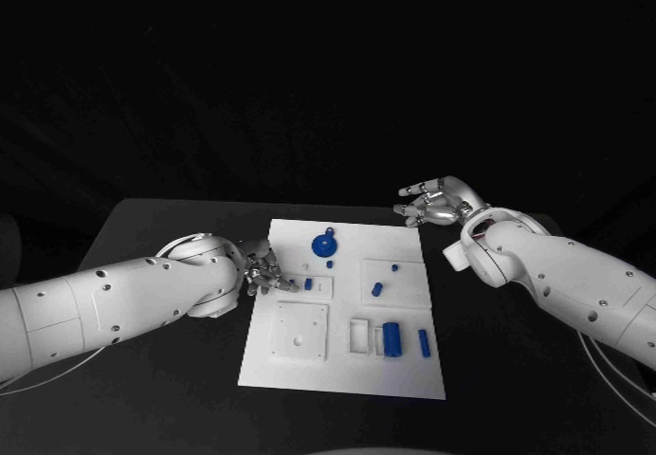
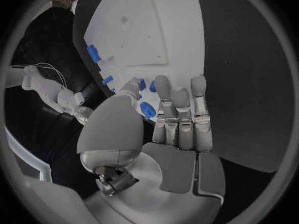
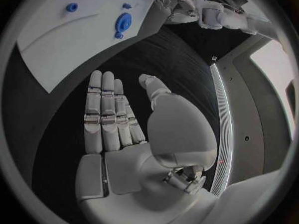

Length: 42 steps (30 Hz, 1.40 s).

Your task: Assemble the parts on the task board

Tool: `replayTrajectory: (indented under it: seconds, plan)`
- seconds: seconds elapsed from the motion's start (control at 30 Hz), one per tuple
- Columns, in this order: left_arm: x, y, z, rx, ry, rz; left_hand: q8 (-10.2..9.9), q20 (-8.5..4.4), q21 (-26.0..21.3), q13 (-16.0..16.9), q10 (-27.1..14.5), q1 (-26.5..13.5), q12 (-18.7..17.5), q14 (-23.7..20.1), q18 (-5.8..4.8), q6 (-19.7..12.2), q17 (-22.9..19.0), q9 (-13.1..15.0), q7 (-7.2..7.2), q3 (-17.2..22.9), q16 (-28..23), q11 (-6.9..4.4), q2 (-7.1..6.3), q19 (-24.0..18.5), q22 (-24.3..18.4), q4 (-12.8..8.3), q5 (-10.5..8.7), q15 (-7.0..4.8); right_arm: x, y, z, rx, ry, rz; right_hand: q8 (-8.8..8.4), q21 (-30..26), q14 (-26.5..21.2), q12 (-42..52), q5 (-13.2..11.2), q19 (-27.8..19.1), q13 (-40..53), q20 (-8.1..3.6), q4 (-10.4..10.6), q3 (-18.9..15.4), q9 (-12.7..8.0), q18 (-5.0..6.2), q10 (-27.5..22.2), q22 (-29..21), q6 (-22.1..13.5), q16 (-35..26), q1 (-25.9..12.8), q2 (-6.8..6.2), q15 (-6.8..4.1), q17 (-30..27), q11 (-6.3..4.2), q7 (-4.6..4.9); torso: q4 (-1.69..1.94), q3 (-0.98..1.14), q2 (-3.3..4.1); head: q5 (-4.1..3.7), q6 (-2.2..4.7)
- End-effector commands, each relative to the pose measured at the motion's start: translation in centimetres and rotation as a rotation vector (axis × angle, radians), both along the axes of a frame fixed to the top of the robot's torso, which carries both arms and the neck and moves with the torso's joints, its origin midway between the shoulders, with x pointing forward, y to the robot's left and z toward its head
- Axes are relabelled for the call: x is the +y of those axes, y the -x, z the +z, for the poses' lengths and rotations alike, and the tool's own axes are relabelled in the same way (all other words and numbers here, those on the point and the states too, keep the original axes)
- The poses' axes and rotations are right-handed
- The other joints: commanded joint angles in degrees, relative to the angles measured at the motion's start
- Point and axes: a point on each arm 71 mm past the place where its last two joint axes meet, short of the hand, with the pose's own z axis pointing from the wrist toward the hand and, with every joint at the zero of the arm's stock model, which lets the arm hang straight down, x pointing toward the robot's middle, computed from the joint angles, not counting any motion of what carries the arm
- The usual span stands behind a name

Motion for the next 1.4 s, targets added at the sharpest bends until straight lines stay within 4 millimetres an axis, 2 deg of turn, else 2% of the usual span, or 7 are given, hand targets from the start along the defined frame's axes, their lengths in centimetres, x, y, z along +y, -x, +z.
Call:
replayTrajectory:
  seconds: [0.03, 0.17, 0.33, 0.37, 0.47, 0.57, 1.4]
  plan:
    - [0.2, -0.1, 0.9, -0.029, 0.087, -0.007, 0.4, 0.34, -1.4, -0.5, -1.8, 1.7, -1.1, -1.6, -0.99, 0.5, -1.0, 0.2, -0.11, 0.1, -1.0, -0.03, 1.10, -1.0, 0.4, -1.0, -0.05, 0.21, 0.0, 0.0, -0.1, 0.001, -0.002, 0.013, -0.01, 0.1, -0.3, -0.1, 0.2, -0.4, -0.1, -0.16, 0.3, 0.1, 0.1, -0.38, -0.4, -0.1, -0.1, -0.3, -0.4, 0.02, 0.06, -0.1, 0.00, 0.27, -0.05, 0.01, 0.01, -0.14, 0.19]
    - [0.2, -0.5, 2.7, -0.098, 0.215, -0.026, 0.2, 2.30, -7.7, -5.7, -9.2, 9.4, -9.1, -7.9, -1.57, 0.1, -6.5, -1.7, 0.91, 2.1, -8.4, 1.53, 5.14, -5.4, -3.2, -6.3, 4.14, 2.43, -0.1, 0.0, -0.1, 0.002, -0.001, 0.010, 0.00, 0.1, -0.3, -0.1, 0.2, -0.4, -0.1, -0.16, 0.2, 0.2, 0.1, -0.37, -0.4, -0.1, 0.0, -0.3, -0.3, 0.06, 0.05, -0.1, 0.00, 0.27, -0.03, 0.03, 0.01, -0.38, 0.38]
    - [-0.7, -1.0, 5.0, -0.230, 0.337, -0.104, 0.2, 4.64, -14.4, -20.6, -8.9, 15.0, -25.0, -9.3, -0.05, 0.5, -14.4, -13.9, 3.18, 5.6, -17.2, 4.24, 7.76, -6.5, -7.9, -13.1, 5.40, 4.87, -0.3, 0.0, -0.2, 0.004, -0.002, 0.006, 0.00, 0.1, -0.4, -0.1, 0.2, -0.4, -0.1, -0.16, 0.1, 0.2, 0.1, -0.37, -0.5, -0.1, -0.1, -0.3, -0.2, 0.06, 0.06, -0.1, 0.00, 0.27, -0.11, -0.07, 0.07, -0.66, 0.80]
    - [-1.0, -1.0, 5.3, -0.261, 0.341, -0.128, 0.3, 4.76, -14.6, -20.8, -8.5, 15.3, -26.9, -9.3, 0.09, 0.7, -14.9, -15.5, 3.15, 5.3, -17.5, 4.30, 8.20, -6.5, -7.4, -14.2, 4.44, 5.01, -0.3, 0.0, -0.2, 0.005, -0.002, 0.005, 0.00, 0.1, -0.4, -0.2, 0.2, -0.5, -0.1, -0.15, 0.1, 0.3, 0.1, -0.38, -0.5, -0.1, 0.0, -0.3, -0.2, 0.10, 0.08, -0.1, 0.02, 0.27, -0.12, -0.07, 0.09, -0.67, 0.91]
    - [-2.2, -1.3, 6.0, -0.336, 0.328, -0.204, 0.2, 5.04, -15.3, -20.9, -9.6, 15.1, -30.1, -8.4, 0.24, 1.1, -15.1, -17.0, 2.87, 4.1, -17.1, 5.12, 8.62, -5.8, -7.8, -14.3, -6.65, 5.23, -0.3, -0.1, -0.3, 0.006, -0.003, 0.002, 0.00, 0.1, -0.5, -0.3, 0.2, -0.5, -0.1, -0.13, 0.0, 0.4, 0.1, -0.38, -0.6, -0.1, 0.0, -0.4, -0.2, 0.12, 0.12, -0.2, 0.05, 0.28, -0.13, -0.10, 0.10, -0.73, 1.17]
    - [-3.8, -1.6, 6.3, -0.391, 0.303, -0.291, 0.2, 5.51, -16.2, -21.0, -10.8, 16.8, -34.2, -8.4, 1.15, -1.4, -16.0, -20.7, 3.13, 4.3, -17.8, 6.22, 9.13, -5.2, -8.1, -15.3, -7.75, 5.66, -0.3, -0.1, -0.4, 0.006, -0.006, 0.003, 0.01, 0.0, -0.6, -0.4, 0.2, -0.6, -0.1, -0.10, -0.1, 0.5, 0.1, -0.37, -0.6, -0.1, 0.1, -0.4, -0.1, 0.14, 0.15, -0.2, 0.09, 0.29, -0.11, -0.10, 0.16, -0.60, 1.58]
    - [-9.4, -3.1, 3.5, -0.446, 0.044, -0.560, 0.3, 6.27, -18.4, -21.1, -19.4, 17.2, -34.4, -3.9, 3.25, -2.8, -18.2, -27.1, 3.85, 3.3, -20.6, 8.49, 8.22, -1.5, -3.5, -17.4, -7.74, 6.13, 0.7, -0.2, -0.3, -0.004, -0.029, 0.016, -0.01, 0.0, -0.9, -1.4, 0.0, -1.1, -0.1, -0.01, -2.3, 3.1, 0.1, -0.31, -0.5, 0.0, 0.1, -0.4, -1.2, 0.31, 0.24, -0.8, 0.18, 0.37, -0.46, -0.08, 0.60, -0.84, 2.21]
